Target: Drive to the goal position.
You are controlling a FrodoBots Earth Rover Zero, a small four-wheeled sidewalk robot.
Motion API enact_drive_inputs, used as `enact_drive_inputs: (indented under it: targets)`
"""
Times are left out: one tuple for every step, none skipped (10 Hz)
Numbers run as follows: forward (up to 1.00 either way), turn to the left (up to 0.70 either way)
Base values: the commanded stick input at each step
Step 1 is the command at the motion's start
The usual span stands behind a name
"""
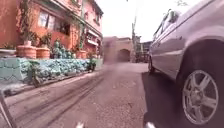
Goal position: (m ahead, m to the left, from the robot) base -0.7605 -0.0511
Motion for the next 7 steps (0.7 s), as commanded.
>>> enact_drive_inputs:
  targets:
    - [0.05, 0.21]
    - [0.05, 0.21]
    - [0.05, 0.21]
    - [0.05, 0.21]
    - [0.05, 0.21]
    - [0.05, 0.21]
    - [0.06, 0.22]
